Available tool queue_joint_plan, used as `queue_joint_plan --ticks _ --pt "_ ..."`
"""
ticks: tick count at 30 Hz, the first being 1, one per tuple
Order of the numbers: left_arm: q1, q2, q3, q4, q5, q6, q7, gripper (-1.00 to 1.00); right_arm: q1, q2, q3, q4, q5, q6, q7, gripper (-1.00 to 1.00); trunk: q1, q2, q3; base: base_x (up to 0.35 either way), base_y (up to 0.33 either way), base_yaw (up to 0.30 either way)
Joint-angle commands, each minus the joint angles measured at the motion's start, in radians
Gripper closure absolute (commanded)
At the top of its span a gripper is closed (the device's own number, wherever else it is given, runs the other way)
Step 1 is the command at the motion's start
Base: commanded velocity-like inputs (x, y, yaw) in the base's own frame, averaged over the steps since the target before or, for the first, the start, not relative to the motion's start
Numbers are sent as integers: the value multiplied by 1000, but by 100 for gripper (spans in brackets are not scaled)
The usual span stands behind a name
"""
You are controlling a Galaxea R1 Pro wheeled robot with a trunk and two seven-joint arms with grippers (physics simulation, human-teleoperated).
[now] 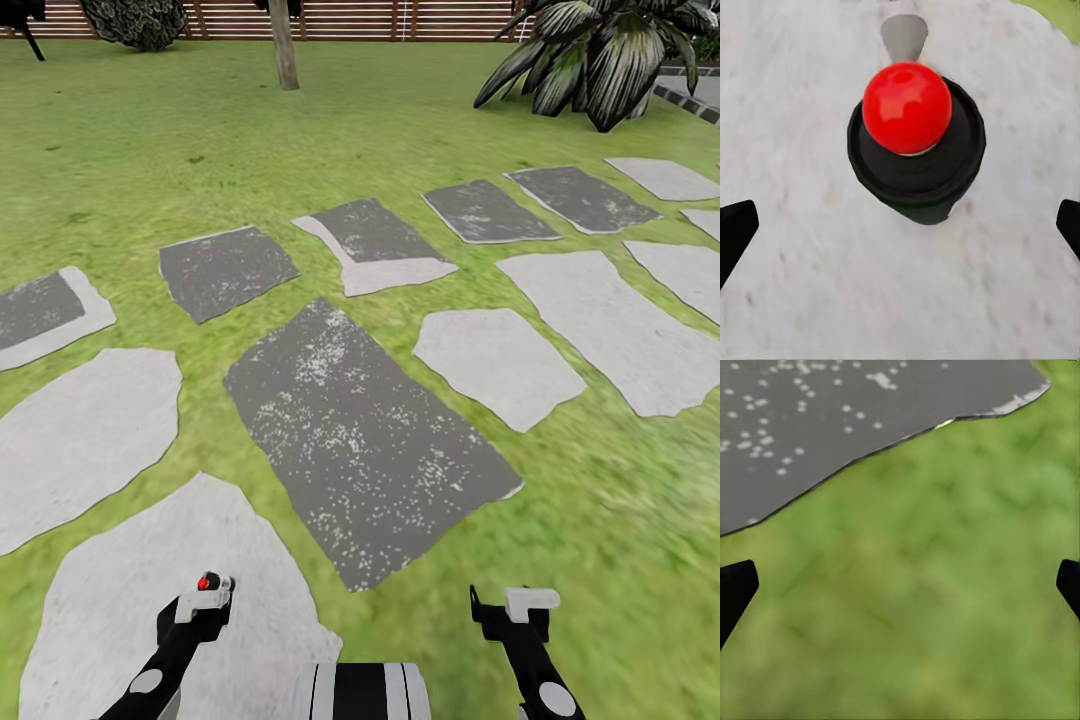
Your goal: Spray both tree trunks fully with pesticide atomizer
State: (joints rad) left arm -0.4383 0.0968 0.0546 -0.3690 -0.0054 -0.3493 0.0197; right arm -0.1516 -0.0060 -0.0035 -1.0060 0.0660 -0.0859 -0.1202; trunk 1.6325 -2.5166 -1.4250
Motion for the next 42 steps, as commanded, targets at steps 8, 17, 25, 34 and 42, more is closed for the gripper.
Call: queue_joint_plan --ticks 8,17,25,34,42 --pt "0 0 1 1 -1 -3 2 -100 0 0 0 1 7 -2 -5 -100 0 0 -1 48 2 0" --pt "0 -1 1 1 -1 -3 2 -100 0 0 0 0 7 -2 -5 -100 0 0 -1 54 0 0" --pt "0 -2 1 1 -1 -3 2 -100 0 0 0 0 7 -2 -5 -100 0 0 -1 0 0 0" --pt "0 -2 2 0 -1 -3 3 100 0 0 0 1 8 -2 -5 -100 0 0 -1 0 0 0" --pt "0 -2 2 0 -1 -2 3 100 0 0 0 1 8 -2 -5 -100 0 0 -1 0 0 0"
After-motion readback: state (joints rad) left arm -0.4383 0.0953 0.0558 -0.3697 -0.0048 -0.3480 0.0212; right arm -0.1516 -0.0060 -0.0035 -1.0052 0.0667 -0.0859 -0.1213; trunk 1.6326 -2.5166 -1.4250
